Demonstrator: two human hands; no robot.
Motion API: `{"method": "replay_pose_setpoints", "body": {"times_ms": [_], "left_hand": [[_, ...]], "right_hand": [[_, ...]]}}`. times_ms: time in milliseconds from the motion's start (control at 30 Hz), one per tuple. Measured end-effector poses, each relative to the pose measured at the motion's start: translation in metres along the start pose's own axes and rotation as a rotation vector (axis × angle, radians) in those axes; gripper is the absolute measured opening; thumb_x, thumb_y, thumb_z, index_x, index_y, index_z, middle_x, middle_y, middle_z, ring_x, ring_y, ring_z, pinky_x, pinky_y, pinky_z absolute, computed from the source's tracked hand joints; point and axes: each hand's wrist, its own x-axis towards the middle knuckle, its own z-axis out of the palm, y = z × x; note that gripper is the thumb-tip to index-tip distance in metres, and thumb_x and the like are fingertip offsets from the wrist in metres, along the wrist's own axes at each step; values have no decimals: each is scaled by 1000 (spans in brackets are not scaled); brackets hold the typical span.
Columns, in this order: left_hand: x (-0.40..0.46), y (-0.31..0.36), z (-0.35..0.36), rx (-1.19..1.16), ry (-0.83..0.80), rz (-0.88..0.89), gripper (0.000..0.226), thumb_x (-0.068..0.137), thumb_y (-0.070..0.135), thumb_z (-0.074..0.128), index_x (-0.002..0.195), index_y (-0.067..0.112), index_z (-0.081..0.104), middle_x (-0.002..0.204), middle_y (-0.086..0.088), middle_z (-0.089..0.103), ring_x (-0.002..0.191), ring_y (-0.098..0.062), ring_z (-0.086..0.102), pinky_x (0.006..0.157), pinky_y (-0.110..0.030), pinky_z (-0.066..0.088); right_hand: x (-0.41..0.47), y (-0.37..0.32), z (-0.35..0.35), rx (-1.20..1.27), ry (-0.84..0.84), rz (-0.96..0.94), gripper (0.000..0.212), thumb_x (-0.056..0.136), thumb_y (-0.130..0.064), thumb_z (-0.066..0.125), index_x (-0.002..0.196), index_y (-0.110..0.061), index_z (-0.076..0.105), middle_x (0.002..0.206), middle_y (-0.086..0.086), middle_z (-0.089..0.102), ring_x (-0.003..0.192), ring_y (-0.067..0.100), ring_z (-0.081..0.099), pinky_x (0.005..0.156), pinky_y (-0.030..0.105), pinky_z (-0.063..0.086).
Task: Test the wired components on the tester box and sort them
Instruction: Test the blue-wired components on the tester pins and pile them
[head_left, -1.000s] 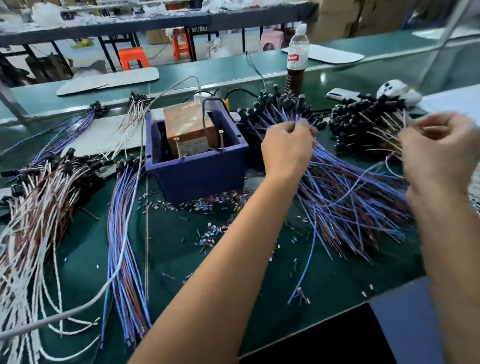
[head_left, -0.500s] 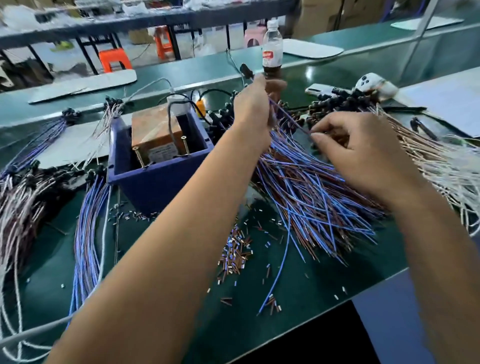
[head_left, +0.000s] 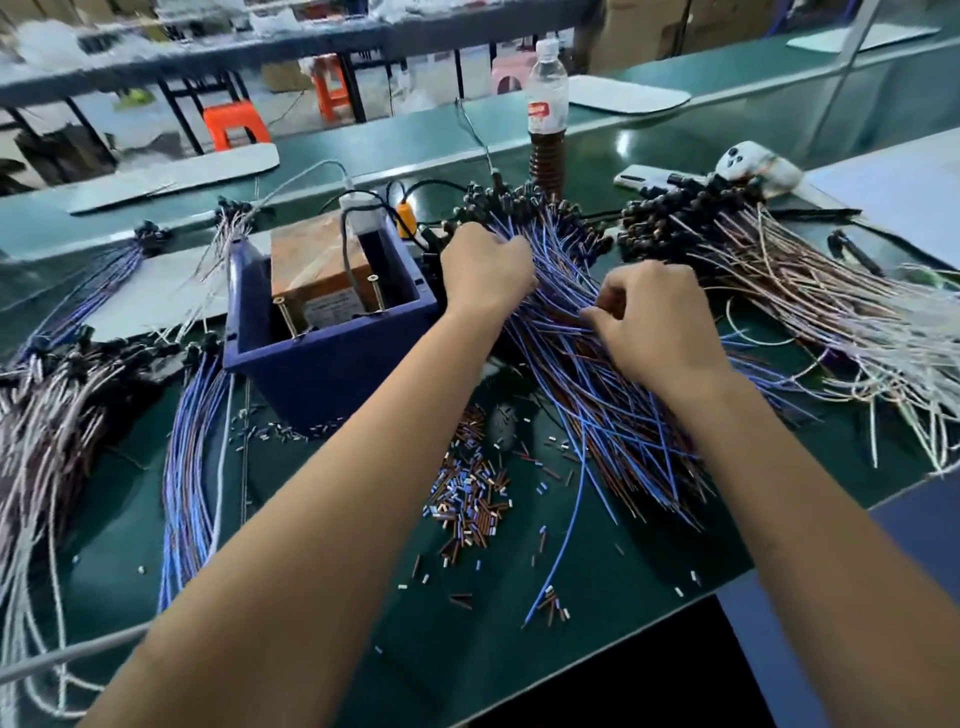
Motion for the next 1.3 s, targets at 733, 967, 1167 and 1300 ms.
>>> {"method": "replay_pose_setpoints", "body": {"times_ms": [733,967,1167,1300], "left_hand": [[-120,-75,-254,897,-562,-278,31,86,-3,44,73,1,72,61,-8,71,42,-16,58,38,-18,38],[-89,-97,-267,1059,68,-118,11,86,9,56,93,8,64,98,-17,65,90,-36,61,74,-38,48],[-47,-117,-252,1034,174,8,24,92,16,65,114,7,63,118,-20,63,112,-40,61,87,-43,49],[-29,-123,-250,1117,215,-35,22,95,9,66,116,7,67,122,-19,63,114,-40,63,86,-45,53]], "right_hand": [[-82,-229,94,96,-660,-615,7,87,-15,65,86,-17,59,91,13,66,81,39,64,64,38,49],[-86,-271,133,37,-708,-491,17,105,-20,46,106,-18,63,94,6,62,79,30,52,68,34,46],[-87,-272,143,-64,-680,-464,48,110,-44,33,121,-11,66,113,16,69,93,37,62,73,35,44],[-86,-268,144,-103,-647,-532,42,110,-43,38,123,-10,60,114,18,68,83,36,57,68,37,41]]}}
